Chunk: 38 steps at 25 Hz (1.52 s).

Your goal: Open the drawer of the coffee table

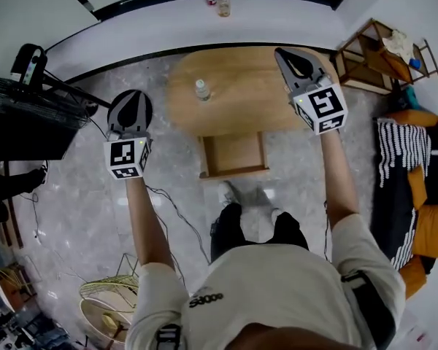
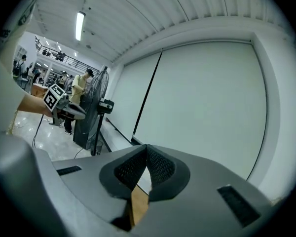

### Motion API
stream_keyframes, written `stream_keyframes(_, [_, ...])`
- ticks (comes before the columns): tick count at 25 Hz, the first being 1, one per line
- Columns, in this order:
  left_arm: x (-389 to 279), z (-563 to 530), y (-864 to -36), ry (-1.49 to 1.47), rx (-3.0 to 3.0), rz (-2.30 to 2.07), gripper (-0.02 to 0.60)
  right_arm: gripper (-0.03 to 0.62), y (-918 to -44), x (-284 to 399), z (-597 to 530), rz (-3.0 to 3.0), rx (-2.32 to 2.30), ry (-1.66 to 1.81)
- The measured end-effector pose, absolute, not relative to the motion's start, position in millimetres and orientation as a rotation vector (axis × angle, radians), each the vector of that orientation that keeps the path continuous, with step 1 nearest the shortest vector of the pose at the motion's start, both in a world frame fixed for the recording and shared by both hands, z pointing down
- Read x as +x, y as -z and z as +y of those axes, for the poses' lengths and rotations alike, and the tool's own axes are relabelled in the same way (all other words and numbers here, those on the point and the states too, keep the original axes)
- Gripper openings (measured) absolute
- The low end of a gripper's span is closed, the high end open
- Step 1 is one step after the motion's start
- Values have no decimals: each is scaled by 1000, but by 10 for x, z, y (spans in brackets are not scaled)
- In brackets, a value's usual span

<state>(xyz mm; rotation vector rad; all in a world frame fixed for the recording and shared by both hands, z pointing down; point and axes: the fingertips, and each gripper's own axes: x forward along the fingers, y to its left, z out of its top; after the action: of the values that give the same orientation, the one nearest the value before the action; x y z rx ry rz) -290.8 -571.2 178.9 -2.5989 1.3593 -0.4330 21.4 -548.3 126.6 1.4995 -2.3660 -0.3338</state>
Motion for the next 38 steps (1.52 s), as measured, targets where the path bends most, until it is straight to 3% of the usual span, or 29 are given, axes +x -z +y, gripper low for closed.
stream_keyframes(12, [-2622,-5336,-898,432,-2521,1356,18,6,-397,492,-4993,-2351,1458,440])
stream_keyframes(24, [-2157,-3963,-426,442,-2412,1401,18,6,-24,780,-3903,-2481,1436,474])
stream_keyframes(38, [-1596,-2123,-405,415,-2422,1503,18,6,-202,1207,-2356,-2555,1283,402])
